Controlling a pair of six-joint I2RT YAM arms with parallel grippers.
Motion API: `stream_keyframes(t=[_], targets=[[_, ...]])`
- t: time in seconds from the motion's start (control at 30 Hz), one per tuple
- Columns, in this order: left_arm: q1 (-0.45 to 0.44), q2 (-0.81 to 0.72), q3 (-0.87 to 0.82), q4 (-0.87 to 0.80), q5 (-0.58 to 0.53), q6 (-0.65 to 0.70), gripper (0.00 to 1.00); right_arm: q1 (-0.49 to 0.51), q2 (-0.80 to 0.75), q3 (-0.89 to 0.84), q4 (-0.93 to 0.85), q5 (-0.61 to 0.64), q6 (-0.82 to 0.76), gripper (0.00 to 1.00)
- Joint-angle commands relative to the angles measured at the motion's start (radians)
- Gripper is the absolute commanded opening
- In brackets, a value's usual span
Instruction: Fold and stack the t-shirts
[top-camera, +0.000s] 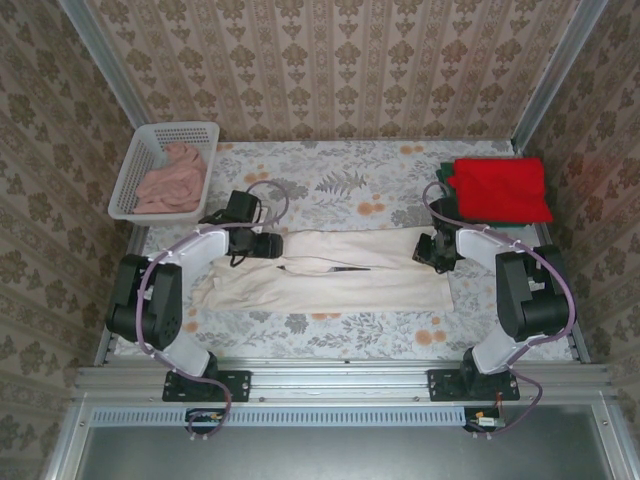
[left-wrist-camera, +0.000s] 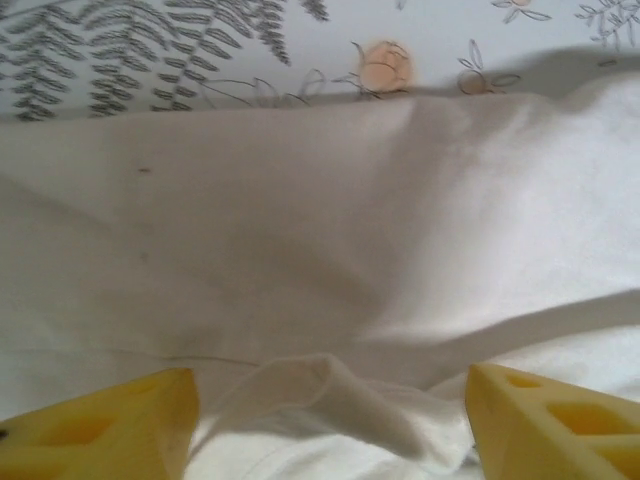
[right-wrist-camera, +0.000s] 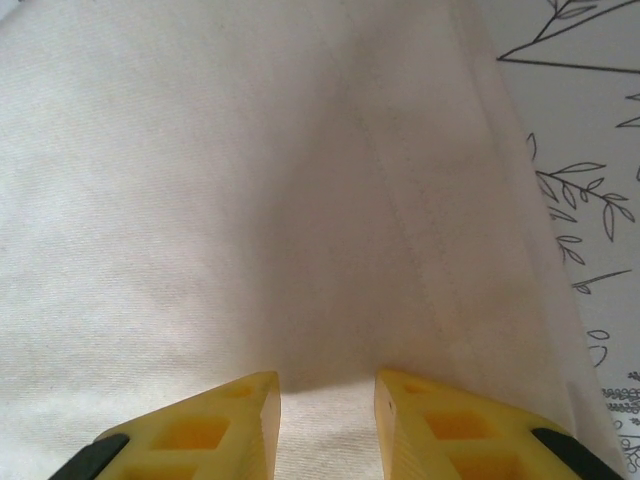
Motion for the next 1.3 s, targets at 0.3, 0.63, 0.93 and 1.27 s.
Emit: stream_keyframes(t=[0.3, 0.63, 0.93, 1.27], targets=[[-0.055, -0.092, 0.023, -0.096, -0.063, -0.015, 0.00, -0.011, -0.011, -0.021, 0.011, 0.003, -0.025, 0.32], [-0.238, -0.224, -0.074, -0.267, -0.246, -0.348, 0.00, -0.012, -0.006, -0.024, 0.016, 0.004, -0.031, 0.32], [-0.320, -0.353, -0.162, -0.269, -0.201, -0.476, 0.29, -0.012, -0.019, -0.019, 0.001, 0.007, -0.048, 0.32], [-0.079, -0.573, -0.252, -0.291, -0.207, -0.372, 0.79, -0.010, -0.062, -0.047, 0.026, -0.022, -0.040, 0.33]])
